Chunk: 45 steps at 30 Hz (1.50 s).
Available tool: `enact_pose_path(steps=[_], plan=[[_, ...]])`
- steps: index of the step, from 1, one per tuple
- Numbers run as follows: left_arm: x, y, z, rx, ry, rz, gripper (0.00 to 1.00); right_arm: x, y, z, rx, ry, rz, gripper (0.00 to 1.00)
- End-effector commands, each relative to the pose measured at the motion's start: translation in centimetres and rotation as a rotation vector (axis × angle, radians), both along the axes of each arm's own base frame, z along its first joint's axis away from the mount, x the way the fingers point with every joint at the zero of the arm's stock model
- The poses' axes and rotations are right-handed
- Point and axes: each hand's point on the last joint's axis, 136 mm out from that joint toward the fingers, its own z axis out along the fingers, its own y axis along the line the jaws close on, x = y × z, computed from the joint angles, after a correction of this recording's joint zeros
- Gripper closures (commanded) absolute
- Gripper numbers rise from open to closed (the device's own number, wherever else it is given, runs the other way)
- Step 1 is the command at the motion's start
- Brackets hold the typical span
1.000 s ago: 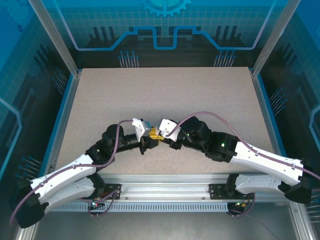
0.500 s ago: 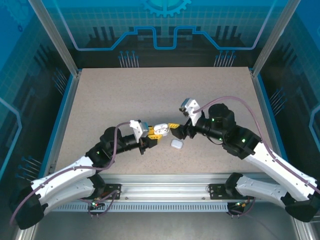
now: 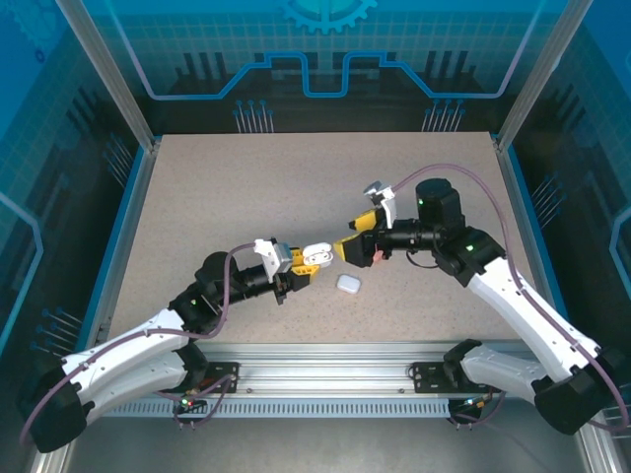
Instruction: Insert the wireless bluetooth earbuds into the charging case
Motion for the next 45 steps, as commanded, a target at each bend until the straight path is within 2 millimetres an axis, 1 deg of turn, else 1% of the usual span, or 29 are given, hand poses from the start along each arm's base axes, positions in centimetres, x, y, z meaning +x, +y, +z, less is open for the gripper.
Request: enact_pose_path(steps=[1,3,5,9,14,18,21,25,29,32,33,35,37,38,39,40,43,45], plan=[[0.0,0.0,1.3,-0.027,-0.053,0.0,0.93,-2.9,2.2,-0.2,0.025,0.063,0.168,0.02],[0.0,0.0,1.3,-0.026,-0.051,0.0,0.93,-3.5,3.1,-0.5,0.01,0.067,0.213,0.03],[0.1,0.0,1.2,-0.023,-0.048,0.0,0.93,-4.0,3.8,-0.5,0.003,0.067,0.249,0.06],[0.1,0.0,1.1,-0.021,-0.039,0.007,0.93,-4.3,4.3,-0.2,-0.008,0.036,0.273,0.15],[0.2,0.0,0.6,-0.017,-0.016,0.006,0.93,-4.1,4.2,0.8,0.002,-0.036,0.256,0.22],[0.3,-0.1,0.2,-0.01,-0.003,0.01,0.93,-4.1,4.0,1.5,0.015,-0.075,0.257,0.24],[0.4,-0.1,0.0,-0.006,0.005,0.012,0.93,-4.1,3.7,1.5,-0.001,-0.095,0.242,0.25],[0.4,-0.1,0.1,-0.009,0.004,0.015,0.93,-3.7,3.2,0.9,-0.035,-0.102,0.199,0.25],[0.6,-0.1,0.0,-0.007,0.011,0.02,0.93,-2.3,2.2,0.0,-0.105,-0.114,0.103,0.24],[1.0,0.0,-0.5,0.003,0.038,0.044,0.93,-0.3,0.6,-0.9,-0.192,-0.144,-0.032,0.23],[1.2,0.0,-0.8,0.007,0.049,0.054,0.93,0.6,-0.2,-1.3,-0.226,-0.151,-0.096,0.23],[1.4,0.0,-1.4,0.016,0.075,0.062,0.93,2.6,-2.4,-2.3,-0.298,-0.144,-0.253,0.22],[1.6,-0.1,-2.2,0.021,0.111,0.067,0.93,4.6,-5.5,-3.7,-0.357,-0.1,-0.425,0.2],[1.8,-0.1,-2.7,0.024,0.132,0.073,0.93,5.1,-6.8,-4.4,-0.373,-0.072,-0.486,0.19],[1.9,-0.2,-3.2,0.026,0.158,0.078,0.93,5.6,-8.1,-5.1,-0.38,-0.041,-0.541,0.19],[2.0,-0.2,-3.7,0.028,0.188,0.082,0.93,6.0,-9.3,-5.9,-0.384,-0.009,-0.586,0.16],[2.3,-0.5,-5.4,0.048,0.269,0.087,0.93,6.4,-12.3,-8.1,-0.395,0.08,-0.675,0.15],[2.5,-0.7,-6.3,0.06,0.311,0.09,0.93,6.4,-13.8,-9.2,-0.401,0.125,-0.717,0.13]])
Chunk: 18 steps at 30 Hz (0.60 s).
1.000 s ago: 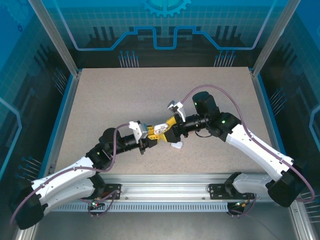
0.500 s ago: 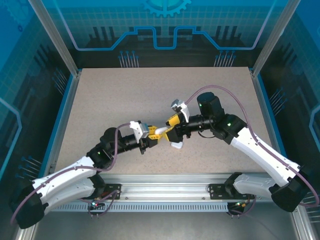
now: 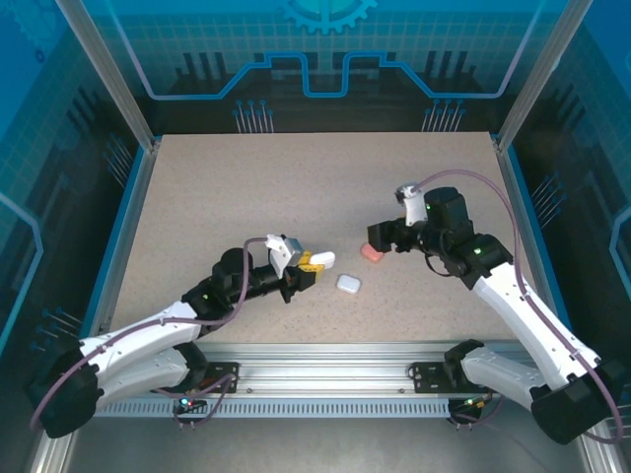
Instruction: Insert the wireless bluetooth earbuds into the charging case
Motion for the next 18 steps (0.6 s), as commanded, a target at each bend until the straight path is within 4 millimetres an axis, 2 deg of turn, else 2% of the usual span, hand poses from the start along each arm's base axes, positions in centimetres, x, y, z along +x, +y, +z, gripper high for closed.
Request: enact_pose_path(steps=[1,4,5,12,18], plan=[[0.5,0.0,-1.7,0.007,0.105,0.028,0.93,-0.4,-3.0,-2.3,-0.004,0.086,-0.121,0.12],[1.0,0.0,-3.2,0.023,0.181,0.05,0.93,-0.4,-4.4,-3.0,0.004,0.105,-0.163,0.05],[1.3,0.1,-3.6,0.023,0.21,0.06,0.93,-0.8,-4.8,-4.1,-0.003,0.132,-0.173,0.01],[3.0,0.1,-7.7,0.048,0.495,0.112,0.94,-1.1,-5.7,-5.1,0.012,0.134,-0.191,0.0],[4.7,0.6,-12.5,0.108,0.746,0.211,0.97,-1.2,-5.7,-5.4,0.007,0.136,-0.189,0.0]])
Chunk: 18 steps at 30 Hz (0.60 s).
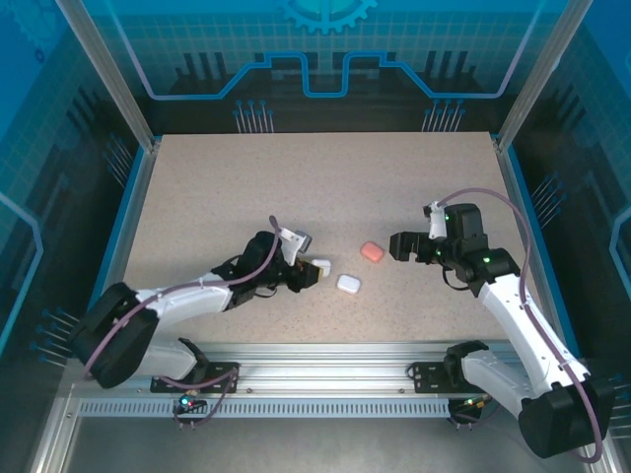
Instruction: Insert the wireless bluetooth earbuds into the charging case
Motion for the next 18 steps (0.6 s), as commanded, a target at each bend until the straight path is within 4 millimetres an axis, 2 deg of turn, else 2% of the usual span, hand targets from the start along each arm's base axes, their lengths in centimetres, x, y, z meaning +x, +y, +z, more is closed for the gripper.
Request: enact_pose_path(steps=[1,6,10,13,18], plan=[[0.5,-0.1,-1.8,-0.01,0.172,0.053,0.97,-0.3,-0.3,-0.1,0.009,-0.002,-0.005,0.0],[1.7,-0.5,-4.5,0.033,0.274,0.092,0.97,-0.7,-0.8,-0.5,-0.012,0.0,-0.015,0.0],[2.4,-0.9,-5.5,0.048,0.31,0.113,0.95,-1.0,-1.0,-0.7,-0.022,-0.004,-0.016,0.0],[2.7,-1.0,-6.0,0.064,0.321,0.121,0.88,-1.2,-1.2,-0.7,-0.032,-0.009,-0.021,0.0],[2.8,-0.7,-7.0,0.101,0.344,0.136,0.61,-1.2,-1.5,-0.6,-0.05,-0.016,-0.025,0.0]])
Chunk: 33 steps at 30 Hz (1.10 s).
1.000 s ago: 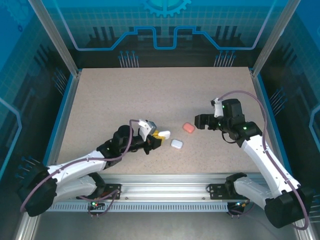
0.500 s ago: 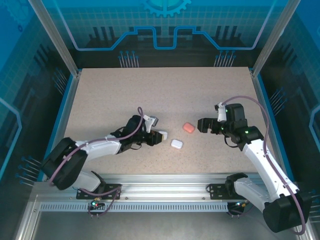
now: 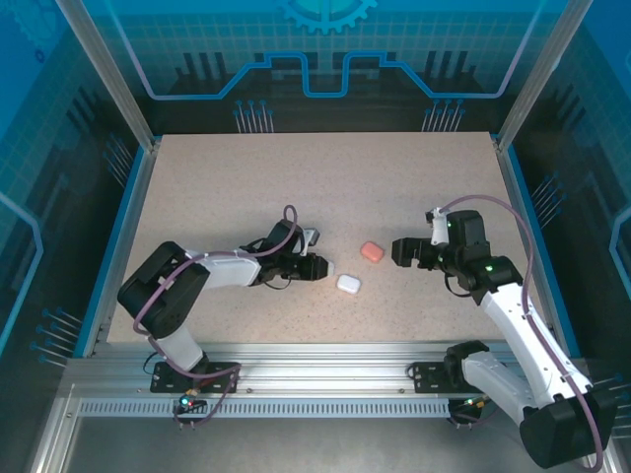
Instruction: Insert the wireless bluetooth earbuds into the charging case
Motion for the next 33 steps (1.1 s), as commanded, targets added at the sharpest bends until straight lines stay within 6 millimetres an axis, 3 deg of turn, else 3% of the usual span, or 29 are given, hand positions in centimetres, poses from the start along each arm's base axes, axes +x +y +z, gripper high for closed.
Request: enact_pose_path(steps=[1,9,14,21,24,29,33], plan=[[0.0,0.6,-1.0,0.036,0.042,0.027,0.55,-0.2,-1.0,-0.2,-0.04,0.001,-0.018,0.0],[0.3,2.2,1.3,0.115,-0.062,0.018,0.31,-0.3,-2.5,-0.5,-0.137,0.005,-0.043,0.0],[0.9,4.6,4.7,0.187,-0.192,0.042,0.24,0.1,-4.3,-0.6,-0.249,-0.005,-0.075,0.0],[2.2,11.9,10.8,0.306,-0.469,0.231,0.03,2.1,-7.2,-1.3,-0.366,-0.092,-0.172,0.0],[2.4,15.9,12.0,0.357,-0.537,0.339,0.01,3.2,-7.9,-2.8,-0.351,-0.154,-0.185,0.0],[2.5,21.5,11.8,0.438,-0.576,0.498,0.01,5.0,-9.6,-5.3,-0.31,-0.232,-0.254,0.0],[2.5,24.7,10.6,0.516,-0.59,0.6,0.01,6.6,-10.0,-6.4,-0.301,-0.28,-0.278,0.0]])
